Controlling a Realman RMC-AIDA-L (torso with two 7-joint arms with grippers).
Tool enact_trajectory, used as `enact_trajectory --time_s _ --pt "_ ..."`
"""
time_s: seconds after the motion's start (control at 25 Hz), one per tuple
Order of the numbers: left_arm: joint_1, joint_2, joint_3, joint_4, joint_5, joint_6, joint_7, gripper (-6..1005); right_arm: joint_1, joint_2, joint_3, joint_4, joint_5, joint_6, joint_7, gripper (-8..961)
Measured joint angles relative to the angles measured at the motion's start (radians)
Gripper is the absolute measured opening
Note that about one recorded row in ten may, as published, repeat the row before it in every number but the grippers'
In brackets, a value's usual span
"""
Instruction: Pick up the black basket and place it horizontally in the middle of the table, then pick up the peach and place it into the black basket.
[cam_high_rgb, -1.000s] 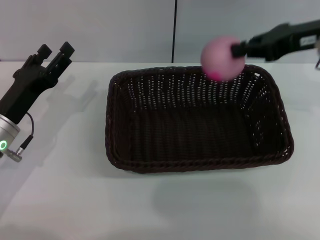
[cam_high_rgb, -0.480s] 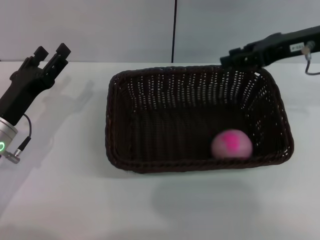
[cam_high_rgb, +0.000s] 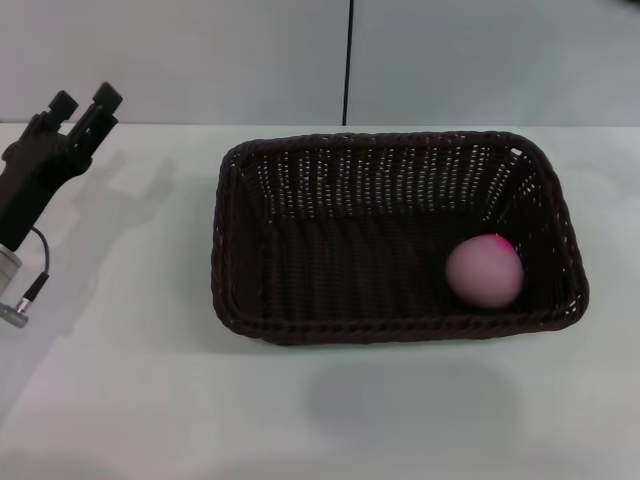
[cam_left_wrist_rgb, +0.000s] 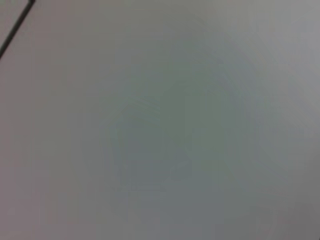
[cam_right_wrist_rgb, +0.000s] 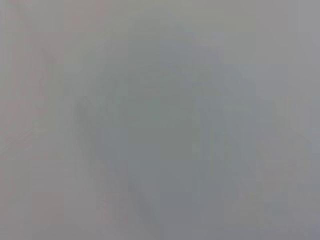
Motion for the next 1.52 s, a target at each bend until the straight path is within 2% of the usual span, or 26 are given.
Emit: enact_trajectory --time_s 0.12,0.16,0.2,0.36,0.76,1.24,1.52 --pt "0.004 0.0 -0.011 0.003 0.0 0.001 0.0 762 -0.069 0.0 0.052 0.138 0.214 0.0 -0.181 422" --pt "0.006 0.0 -0.021 0.005 0.0 0.005 0.001 762 -0.106 0.007 0.088 0.237 0.334 0.006 -0.311 422" --pt "0.006 0.0 -0.021 0.005 0.0 0.005 0.001 762 -0.106 0.007 0.088 0.237 0.334 0.006 -0.311 421" --pt "0.012 -0.001 -0.056 0.0 0.0 0.043 0.011 761 -0.146 0.023 0.202 0.402 0.487 0.02 -0.572 421" --pt "0.025 -0.003 -0.085 -0.005 0.0 0.064 0.012 759 -0.142 0.024 0.233 0.445 0.498 0.104 -0.631 422" --pt "0.036 -0.003 -0.086 -0.006 0.0 0.078 0.008 758 -0.124 0.024 0.227 0.447 0.494 0.131 -0.631 421" --pt "0.036 -0.003 -0.086 -0.006 0.0 0.079 0.006 756 -0.126 0.033 0.227 0.448 0.491 0.131 -0.632 421"
